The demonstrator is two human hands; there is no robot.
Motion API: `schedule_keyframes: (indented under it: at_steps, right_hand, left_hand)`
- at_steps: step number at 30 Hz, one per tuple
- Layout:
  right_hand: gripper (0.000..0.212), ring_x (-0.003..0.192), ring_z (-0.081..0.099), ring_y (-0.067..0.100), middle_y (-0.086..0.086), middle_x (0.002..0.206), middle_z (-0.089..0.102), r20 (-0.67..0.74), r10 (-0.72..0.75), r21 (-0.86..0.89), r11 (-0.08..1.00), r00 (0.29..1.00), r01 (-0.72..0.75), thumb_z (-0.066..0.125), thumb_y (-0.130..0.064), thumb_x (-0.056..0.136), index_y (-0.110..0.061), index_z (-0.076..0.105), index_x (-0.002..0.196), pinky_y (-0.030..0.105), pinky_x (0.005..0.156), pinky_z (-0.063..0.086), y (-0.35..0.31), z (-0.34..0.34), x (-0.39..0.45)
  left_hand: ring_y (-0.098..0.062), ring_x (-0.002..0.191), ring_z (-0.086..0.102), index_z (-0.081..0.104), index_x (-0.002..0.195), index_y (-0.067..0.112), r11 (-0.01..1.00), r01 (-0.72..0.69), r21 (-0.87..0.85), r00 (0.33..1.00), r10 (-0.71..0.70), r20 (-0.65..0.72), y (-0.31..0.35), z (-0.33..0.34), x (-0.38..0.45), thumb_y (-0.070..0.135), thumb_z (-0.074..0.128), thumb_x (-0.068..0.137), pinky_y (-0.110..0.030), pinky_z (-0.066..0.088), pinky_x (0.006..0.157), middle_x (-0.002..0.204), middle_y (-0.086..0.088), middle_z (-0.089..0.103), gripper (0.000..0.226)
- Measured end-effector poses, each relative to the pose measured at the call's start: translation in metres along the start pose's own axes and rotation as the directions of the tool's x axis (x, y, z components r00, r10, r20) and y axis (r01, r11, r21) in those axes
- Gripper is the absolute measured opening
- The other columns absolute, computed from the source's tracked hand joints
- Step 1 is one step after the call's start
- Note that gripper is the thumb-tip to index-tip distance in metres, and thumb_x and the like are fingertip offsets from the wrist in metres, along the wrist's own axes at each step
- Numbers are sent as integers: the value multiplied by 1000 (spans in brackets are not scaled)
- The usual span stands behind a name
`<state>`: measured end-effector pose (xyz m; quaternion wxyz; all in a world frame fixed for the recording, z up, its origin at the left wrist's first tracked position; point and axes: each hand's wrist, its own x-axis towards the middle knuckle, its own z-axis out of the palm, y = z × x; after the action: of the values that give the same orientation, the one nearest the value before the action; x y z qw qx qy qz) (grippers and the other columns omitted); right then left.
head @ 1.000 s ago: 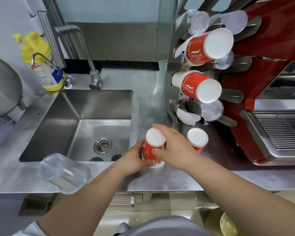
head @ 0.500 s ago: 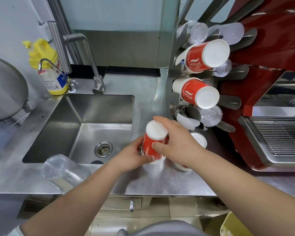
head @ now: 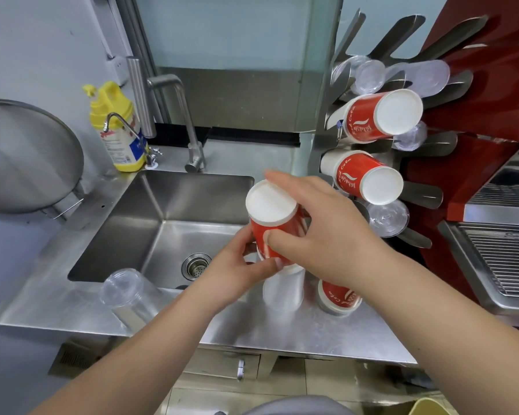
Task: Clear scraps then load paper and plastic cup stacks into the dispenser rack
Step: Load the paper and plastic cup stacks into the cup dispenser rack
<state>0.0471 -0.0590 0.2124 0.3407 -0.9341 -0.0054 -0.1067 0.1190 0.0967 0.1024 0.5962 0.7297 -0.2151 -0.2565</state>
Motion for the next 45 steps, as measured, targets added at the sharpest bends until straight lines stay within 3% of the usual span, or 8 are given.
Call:
schedule_keyframes:
  at_steps: [5,8,17,23,31,35,40,45]
  right_hand:
    - [76,106,36,-24,-21,124,44,-22,-61,61,996,998,62,64,-44,69,-47,36,140,-6,90,26,-16,1,1]
    - [75,115,41,-10,-19,127,47,2,-58,104,993,998,58,68,-41,71,-46,38,140,13,100,37,-18,16,-1]
    - [79,120,44,-3,-18,132,48,157,31,130,990,987,-52,74,-31,72,-43,37,141,14,100,32,2,87,-19]
    - [76,113,51,4,-18,123,48,257,117,110,983,959,-149,75,-29,72,-43,38,136,12,91,36,18,115,-27]
    - [75,110,49,4,-15,118,45,302,163,88,976,939,-198,77,-22,73,-34,41,137,3,87,32,32,136,-32]
    - [74,110,49,5,-14,118,44,304,178,89,973,936,-214,76,-20,73,-33,41,137,12,91,35,36,142,-31]
    - [73,103,42,-4,-17,117,43,297,174,94,973,939,-210,76,-19,72,-33,43,136,-6,83,27,39,149,-28]
    - [72,103,39,-9,-19,119,44,299,150,112,975,942,-191,74,-22,73,-37,42,136,-7,84,26,40,158,-24]
  left_hand:
    - [-11,115,60,53,129,38,997,-59,-44,991,53,-126,3,-13,-18,38,78,70,-41,55,89,119,11,65,64]
    - [-19,116,61,50,132,35,999,-38,-35,986,32,-166,-9,-21,-31,41,78,67,-50,53,93,123,1,64,71]
    - [-9,119,57,50,130,42,994,90,58,962,-72,-262,-77,-26,-68,42,78,66,-44,52,96,127,6,60,70]
    - [5,106,61,53,119,53,993,107,51,968,-92,-234,-103,-23,-77,30,80,70,-14,51,78,116,18,61,60]
    - [-20,101,63,57,121,26,984,124,126,983,-104,-150,-127,-22,-69,21,80,74,-39,54,86,112,-5,64,52]
    - [-22,96,60,58,112,24,978,110,176,986,-85,-141,-136,-22,-63,21,78,73,-39,51,81,104,-4,64,44]
    - [-24,97,57,57,111,27,962,129,240,983,-92,-160,-141,-26,-59,28,76,69,-32,47,78,104,1,61,46]
    - [-3,76,46,49,93,45,967,116,227,975,-67,-209,-140,-27,-62,35,73,70,-19,36,67,85,19,51,35]
